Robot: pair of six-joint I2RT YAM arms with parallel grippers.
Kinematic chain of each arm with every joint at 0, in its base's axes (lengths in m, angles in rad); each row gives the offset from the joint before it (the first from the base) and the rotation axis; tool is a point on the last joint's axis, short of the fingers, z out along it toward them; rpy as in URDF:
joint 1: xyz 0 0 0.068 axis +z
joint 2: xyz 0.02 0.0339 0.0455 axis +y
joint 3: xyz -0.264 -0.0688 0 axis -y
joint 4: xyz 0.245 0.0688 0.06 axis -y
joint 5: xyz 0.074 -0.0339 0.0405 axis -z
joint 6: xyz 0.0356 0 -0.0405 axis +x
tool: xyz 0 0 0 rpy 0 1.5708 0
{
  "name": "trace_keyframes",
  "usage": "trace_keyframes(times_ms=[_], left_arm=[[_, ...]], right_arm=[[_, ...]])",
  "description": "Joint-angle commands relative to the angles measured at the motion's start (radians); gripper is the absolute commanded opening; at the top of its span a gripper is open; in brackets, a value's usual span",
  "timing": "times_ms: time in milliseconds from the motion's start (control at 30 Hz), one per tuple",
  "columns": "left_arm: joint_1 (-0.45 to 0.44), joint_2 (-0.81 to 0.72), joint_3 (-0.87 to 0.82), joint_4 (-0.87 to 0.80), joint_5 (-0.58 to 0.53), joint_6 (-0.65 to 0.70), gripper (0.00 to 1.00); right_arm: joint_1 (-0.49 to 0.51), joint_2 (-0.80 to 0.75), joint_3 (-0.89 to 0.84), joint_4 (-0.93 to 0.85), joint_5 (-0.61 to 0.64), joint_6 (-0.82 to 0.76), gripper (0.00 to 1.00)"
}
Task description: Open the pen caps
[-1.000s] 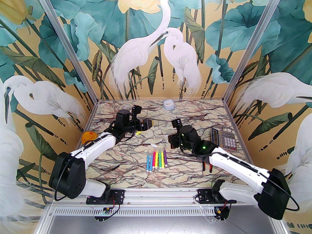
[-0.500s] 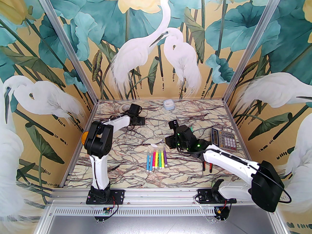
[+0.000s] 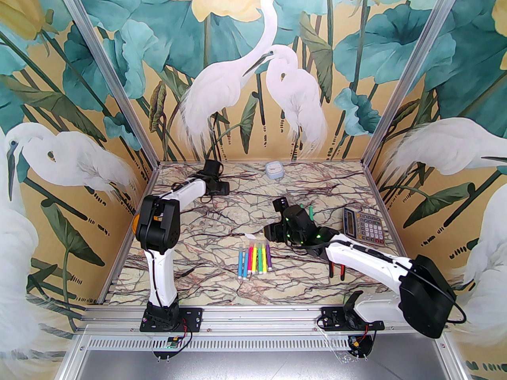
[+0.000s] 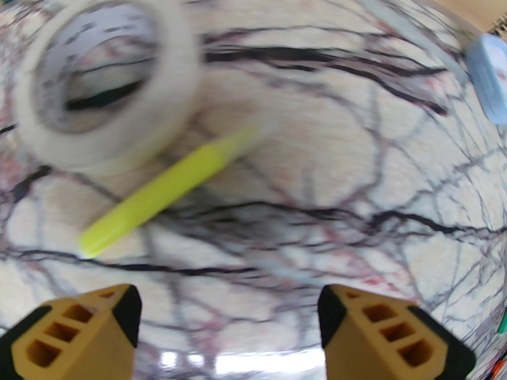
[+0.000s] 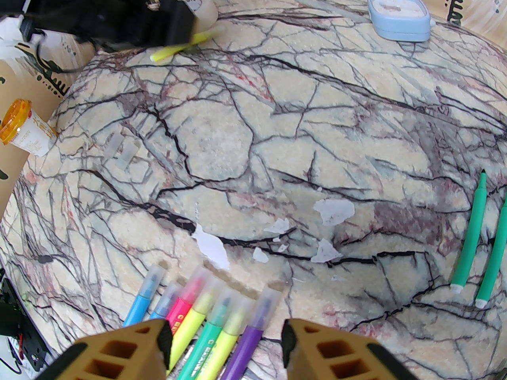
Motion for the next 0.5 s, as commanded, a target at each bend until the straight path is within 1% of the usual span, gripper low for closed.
trace_keyframes(times_ms=[0,100,233,300,400,467], left_arm=[[0.037,0.009,0.064,-0.074,0.035,0.045,0.71],[0.040,0.037,0.098,-0.082,0.055,0.121,0.70],[0.048,0.110,0.194,-0.151,0.068,0.179,0.64],[0.055,0.140,0.235,-0.184,0.095,0.195,0.62],[0.061,0.162,0.266,-0.223,0.151,0.238,0.62],[0.065,0.176,0.286,-0.249,0.169,0.257,0.61]], right_arm=[[-0.007,0.006,0.005,0.036,0.010,0.000,0.55],[-0.007,0.003,-0.004,0.046,0.011,0.002,0.56],[-0.008,-0.008,-0.015,0.058,0.018,0.004,0.57],[-0.009,-0.015,-0.020,0.058,0.023,0.004,0.58],[-0.010,-0.030,-0.030,0.057,0.034,0.004,0.59],[-0.012,-0.039,-0.037,0.058,0.041,0.004,0.60]])
